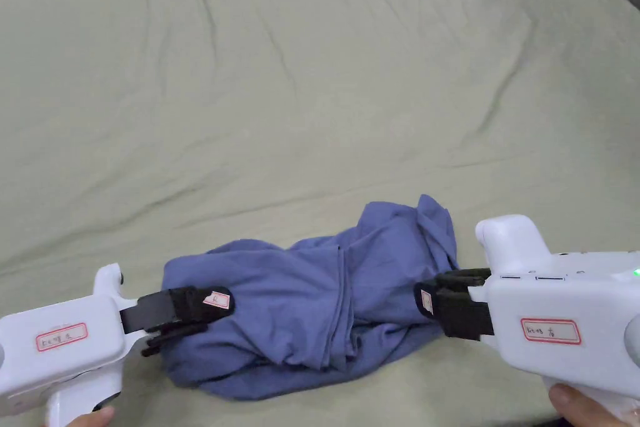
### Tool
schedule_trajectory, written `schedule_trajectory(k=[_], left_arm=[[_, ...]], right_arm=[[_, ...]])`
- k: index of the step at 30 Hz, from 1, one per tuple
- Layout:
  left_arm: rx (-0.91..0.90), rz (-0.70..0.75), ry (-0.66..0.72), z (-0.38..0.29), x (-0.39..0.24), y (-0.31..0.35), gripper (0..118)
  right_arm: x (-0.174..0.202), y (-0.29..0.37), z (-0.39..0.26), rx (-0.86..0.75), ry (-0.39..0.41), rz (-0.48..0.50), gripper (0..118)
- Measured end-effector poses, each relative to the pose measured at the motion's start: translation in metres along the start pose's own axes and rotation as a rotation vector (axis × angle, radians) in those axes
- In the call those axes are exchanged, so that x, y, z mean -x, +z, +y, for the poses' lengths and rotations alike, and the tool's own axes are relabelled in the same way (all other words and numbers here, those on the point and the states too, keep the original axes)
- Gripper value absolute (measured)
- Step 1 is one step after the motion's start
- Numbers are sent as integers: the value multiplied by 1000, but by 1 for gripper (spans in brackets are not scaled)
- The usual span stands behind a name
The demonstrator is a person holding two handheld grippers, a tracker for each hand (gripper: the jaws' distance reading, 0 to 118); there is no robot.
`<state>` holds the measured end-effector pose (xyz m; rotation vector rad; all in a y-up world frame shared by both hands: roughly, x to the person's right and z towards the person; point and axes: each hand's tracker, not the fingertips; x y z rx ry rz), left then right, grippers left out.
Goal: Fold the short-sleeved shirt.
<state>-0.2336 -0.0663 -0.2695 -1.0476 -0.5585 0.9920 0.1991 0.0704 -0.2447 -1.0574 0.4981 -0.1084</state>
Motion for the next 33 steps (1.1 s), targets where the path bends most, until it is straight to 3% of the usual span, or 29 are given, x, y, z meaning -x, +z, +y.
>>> schedule_trajectory(k=[2,4,8,10,14,20,23,26,30,33], left_arm=[[-20,145,-15,1,-1,24,13],[-38,138,-10,-2,-8,47,13],[-123,388,-88,5,-41,108,13],[-152,506,-36,6,-56,131,13],[-183,875,-221,6,-95,129,13],[-54,805,-400,-17,-164,5,13],[90,619,-368,-1,-145,-42,14],[220,428,-318,0,-133,-78,73],[145,404,-358,0,-152,-33,74],[-15,601,-411,-7,-170,11,73]], right_arm=[[-1,1,1,-2,8,4,4],[-3,1,2,-7,11,4,4],[-6,3,3,-21,7,19,4],[-8,3,3,-25,10,29,4],[-14,3,1,-38,1,46,4],[-24,13,-6,-55,-23,49,4],[-32,19,-10,-60,-37,42,4],[-41,25,-15,-65,-61,30,4],[-49,31,-19,-71,-79,16,4],[-52,30,-17,-72,-86,7,4]])
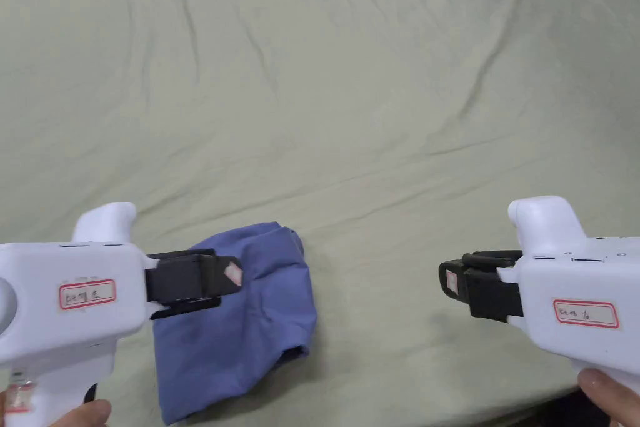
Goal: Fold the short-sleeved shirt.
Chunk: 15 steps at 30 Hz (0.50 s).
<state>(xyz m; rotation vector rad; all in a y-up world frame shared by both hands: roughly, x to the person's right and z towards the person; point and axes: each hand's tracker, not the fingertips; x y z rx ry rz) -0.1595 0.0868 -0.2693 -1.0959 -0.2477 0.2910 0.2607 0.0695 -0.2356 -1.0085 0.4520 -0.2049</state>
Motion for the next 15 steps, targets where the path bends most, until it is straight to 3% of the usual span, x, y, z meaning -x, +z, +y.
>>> schedule_trajectory(k=[1,2,3,5,7,11,15], left_arm=[[-38,93,9,-7,3,6,58],[-82,161,-8,-13,2,7,17],[-100,175,-54,-15,2,2,0],[-33,18,-23,-23,-16,-26,0],[78,-38,-102,-28,-43,-65,0],[156,76,-334,-29,-90,-140,0],[172,-40,-279,-18,-100,-163,0]], right_arm=[[0,0,0,-1,3,-5,4],[1,-1,1,0,6,-8,4],[1,-2,1,0,9,-10,4],[1,-2,1,3,10,-10,4],[1,-3,3,7,12,-18,4],[-2,-4,4,16,5,-35,4],[-5,-4,5,22,0,-50,4]])
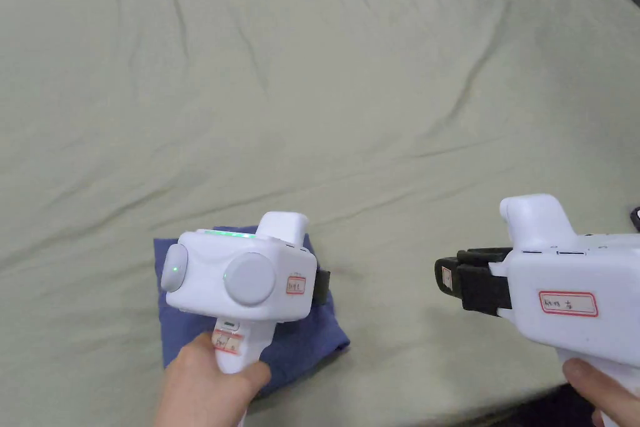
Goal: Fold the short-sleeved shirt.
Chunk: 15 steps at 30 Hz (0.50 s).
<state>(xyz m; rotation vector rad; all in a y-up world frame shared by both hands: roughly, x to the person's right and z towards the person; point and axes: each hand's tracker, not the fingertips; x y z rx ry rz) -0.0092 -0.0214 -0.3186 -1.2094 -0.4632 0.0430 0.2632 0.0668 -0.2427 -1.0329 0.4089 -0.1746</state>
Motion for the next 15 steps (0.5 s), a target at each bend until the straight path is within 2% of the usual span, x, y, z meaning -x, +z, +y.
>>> schedule_trajectory(k=[4,7,10,13,15], left_arm=[[-112,-71,-13,1,-8,45,0],[-227,9,-28,-11,-3,110,0],[-302,189,-30,-41,12,176,0],[-296,304,65,-72,47,217,0],[-307,304,145,-91,71,232,0]], right_arm=[[2,4,3,-2,5,-11,4],[9,3,8,4,29,-25,4],[28,1,18,5,81,-17,4],[62,-7,34,-3,158,57,4],[92,-21,45,1,223,99,4]])
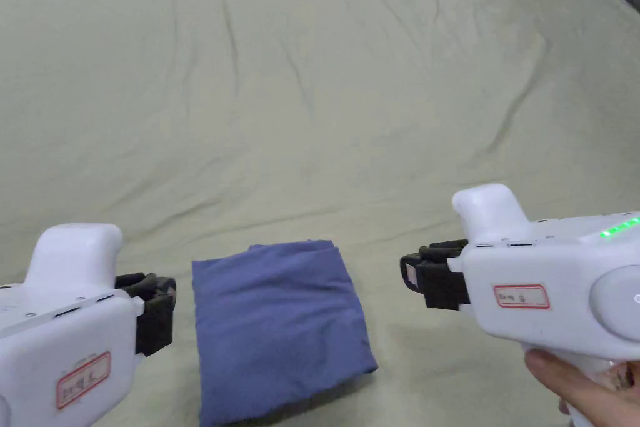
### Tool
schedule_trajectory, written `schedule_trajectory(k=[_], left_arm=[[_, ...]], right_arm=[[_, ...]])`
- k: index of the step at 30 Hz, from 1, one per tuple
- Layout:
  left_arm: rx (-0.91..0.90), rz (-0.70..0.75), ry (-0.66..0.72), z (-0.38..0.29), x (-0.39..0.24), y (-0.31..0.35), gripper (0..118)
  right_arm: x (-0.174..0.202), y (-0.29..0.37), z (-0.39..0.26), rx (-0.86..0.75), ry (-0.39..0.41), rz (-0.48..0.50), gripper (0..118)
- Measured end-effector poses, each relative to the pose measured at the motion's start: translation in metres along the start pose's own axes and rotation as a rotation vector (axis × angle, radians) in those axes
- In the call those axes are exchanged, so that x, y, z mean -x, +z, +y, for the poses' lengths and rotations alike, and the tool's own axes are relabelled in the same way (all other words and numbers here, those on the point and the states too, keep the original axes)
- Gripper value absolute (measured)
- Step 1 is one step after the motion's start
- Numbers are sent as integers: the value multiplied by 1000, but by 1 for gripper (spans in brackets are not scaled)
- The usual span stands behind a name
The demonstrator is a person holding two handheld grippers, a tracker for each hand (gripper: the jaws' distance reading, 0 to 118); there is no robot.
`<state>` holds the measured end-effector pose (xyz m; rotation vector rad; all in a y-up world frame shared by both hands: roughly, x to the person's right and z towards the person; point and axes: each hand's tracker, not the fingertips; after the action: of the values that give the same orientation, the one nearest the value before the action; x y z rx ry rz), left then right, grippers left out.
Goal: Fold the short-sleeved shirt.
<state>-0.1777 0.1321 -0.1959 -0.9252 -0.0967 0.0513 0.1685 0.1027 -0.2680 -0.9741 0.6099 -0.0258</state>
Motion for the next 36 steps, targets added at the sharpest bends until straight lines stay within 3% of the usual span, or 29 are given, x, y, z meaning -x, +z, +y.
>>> schedule_trajectory(k=[3,7,8,9,10,12,14,16,19,21,23,25,27,28,29,36], left_arm=[[42,-2,97,-13,37,-4,0],[63,-78,170,-26,62,-21,0],[62,-129,204,-29,68,-29,17],[61,-207,246,-31,74,-39,78],[74,-292,302,-32,82,-51,96],[159,-539,441,-41,96,-88,96],[149,-686,521,-48,107,-124,96],[237,-680,541,-52,108,-156,96],[324,-628,454,-57,94,-195,96],[254,-747,454,-50,81,-203,98],[192,-971,551,-46,64,-213,98],[258,-936,524,-44,49,-226,93],[259,-811,427,-44,52,-220,37],[235,-789,461,-46,61,-223,37],[274,-870,549,-50,71,-222,37],[287,-732,405,-28,98,-178,37]], right_arm=[[30,-43,13,55,51,81,4],[34,-129,4,210,93,38,4],[30,-146,0,254,87,29,4],[26,-161,-4,291,77,29,4],[20,-164,-5,288,48,41,4],[10,-154,3,241,-30,131,4],[6,-141,6,252,-27,129,4],[1,-145,5,265,-21,140,4],[-4,-149,4,269,-23,162,4],[-5,-151,4,271,-35,175,4],[-7,-152,4,272,-42,187,4],[-7,-153,3,274,-37,176,4],[-8,-150,4,268,-40,173,4],[-9,-149,4,261,-32,153,4],[-10,-150,5,256,-68,208,4],[19,-130,19,213,-41,203,4]])
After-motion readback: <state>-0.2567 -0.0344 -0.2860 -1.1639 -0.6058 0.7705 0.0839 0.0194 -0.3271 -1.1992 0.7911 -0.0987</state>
